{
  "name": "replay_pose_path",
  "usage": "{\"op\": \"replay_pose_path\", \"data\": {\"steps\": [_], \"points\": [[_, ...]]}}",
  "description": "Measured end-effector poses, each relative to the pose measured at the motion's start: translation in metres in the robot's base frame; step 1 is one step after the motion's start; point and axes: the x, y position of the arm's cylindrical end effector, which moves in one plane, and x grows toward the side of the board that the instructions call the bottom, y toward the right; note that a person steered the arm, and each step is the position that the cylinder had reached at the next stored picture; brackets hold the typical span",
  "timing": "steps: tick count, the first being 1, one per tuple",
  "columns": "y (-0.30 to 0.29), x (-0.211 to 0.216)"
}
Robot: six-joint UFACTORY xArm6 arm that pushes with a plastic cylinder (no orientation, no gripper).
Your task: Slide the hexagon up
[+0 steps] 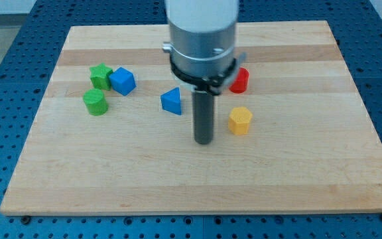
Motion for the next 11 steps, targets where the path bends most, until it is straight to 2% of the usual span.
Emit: {"op": "replay_pose_path", "data": {"steps": [1, 2, 6, 7, 11], "points": [[0.046, 0.008], [0.060, 0.000], [0.046, -0.083], [0.046, -0.090], [0.040, -0.069]]}}
